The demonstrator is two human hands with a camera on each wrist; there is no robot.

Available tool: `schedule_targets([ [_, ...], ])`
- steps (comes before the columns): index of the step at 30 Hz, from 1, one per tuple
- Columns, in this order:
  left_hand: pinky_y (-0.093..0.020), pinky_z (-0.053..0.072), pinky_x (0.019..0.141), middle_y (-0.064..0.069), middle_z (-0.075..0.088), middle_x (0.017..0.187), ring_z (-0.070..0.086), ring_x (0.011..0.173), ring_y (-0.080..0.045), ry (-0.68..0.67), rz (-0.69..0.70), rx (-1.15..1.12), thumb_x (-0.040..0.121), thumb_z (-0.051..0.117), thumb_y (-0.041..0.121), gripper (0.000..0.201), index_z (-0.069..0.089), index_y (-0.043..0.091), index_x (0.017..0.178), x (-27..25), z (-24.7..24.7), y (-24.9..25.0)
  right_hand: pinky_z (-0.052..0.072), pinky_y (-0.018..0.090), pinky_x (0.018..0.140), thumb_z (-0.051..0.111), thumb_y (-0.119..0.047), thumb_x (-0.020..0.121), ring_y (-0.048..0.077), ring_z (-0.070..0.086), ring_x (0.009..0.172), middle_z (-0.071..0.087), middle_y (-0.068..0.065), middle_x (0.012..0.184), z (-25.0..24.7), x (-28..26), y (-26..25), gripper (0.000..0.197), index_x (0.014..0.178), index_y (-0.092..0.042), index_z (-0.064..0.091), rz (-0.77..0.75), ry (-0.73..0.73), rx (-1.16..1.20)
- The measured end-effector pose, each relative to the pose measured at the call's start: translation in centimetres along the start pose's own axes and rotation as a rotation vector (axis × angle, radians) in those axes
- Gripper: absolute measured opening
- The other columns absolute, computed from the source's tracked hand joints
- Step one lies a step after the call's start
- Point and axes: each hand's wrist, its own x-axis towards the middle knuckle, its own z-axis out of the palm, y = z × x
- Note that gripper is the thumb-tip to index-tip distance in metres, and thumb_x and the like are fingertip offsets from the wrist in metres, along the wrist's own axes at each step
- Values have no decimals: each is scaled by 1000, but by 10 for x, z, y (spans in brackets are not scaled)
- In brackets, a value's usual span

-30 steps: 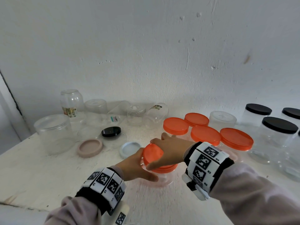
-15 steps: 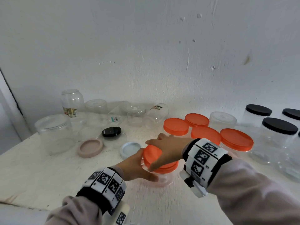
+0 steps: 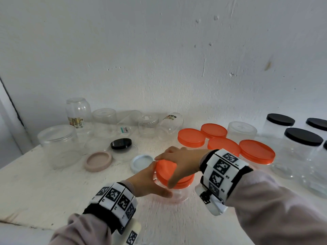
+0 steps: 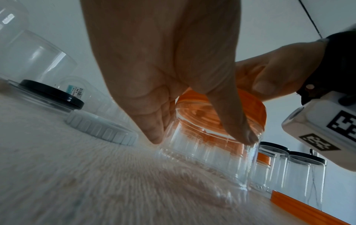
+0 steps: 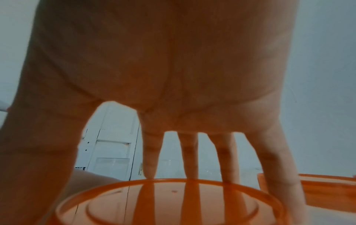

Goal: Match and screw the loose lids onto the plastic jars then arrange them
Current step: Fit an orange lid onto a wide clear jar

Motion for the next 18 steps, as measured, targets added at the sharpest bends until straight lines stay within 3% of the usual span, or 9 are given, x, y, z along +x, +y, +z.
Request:
schedule_targets([
  [2,-37,37,111,8,46,138,43,129,-12,1,1,-3,61,89,22,114,16,27,148,0,0,1,36,51,97,71,-53,72,24,27,130,26,-11,143,-2,0,1,84,140,-55,20,-15,-4,6],
  [9,-26,37,105,11,50,135,44,127,-7,-14,-12,-14,63,88,22,102,26,24,144,0,0,-1,38,51,93,58,-78,66,30,28,131,29,-5,141,7,5,1,92,143,-48,18,73,76,-43],
  [15,-35,36,111,8,45,138,42,130,-12,-1,-16,-8,61,89,23,109,19,26,145,0,0,0,35,51,100,73,-58,68,24,25,133,22,-11,146,0,1,6,94,141,-55,14,2,2,-10],
  [18,-32,36,110,9,45,137,41,130,-11,-6,-17,-12,62,89,22,108,20,25,145,-1,0,1,37,49,97,70,-62,69,24,27,130,28,-10,141,4,2,7,90,141,-54,17,5,39,4],
])
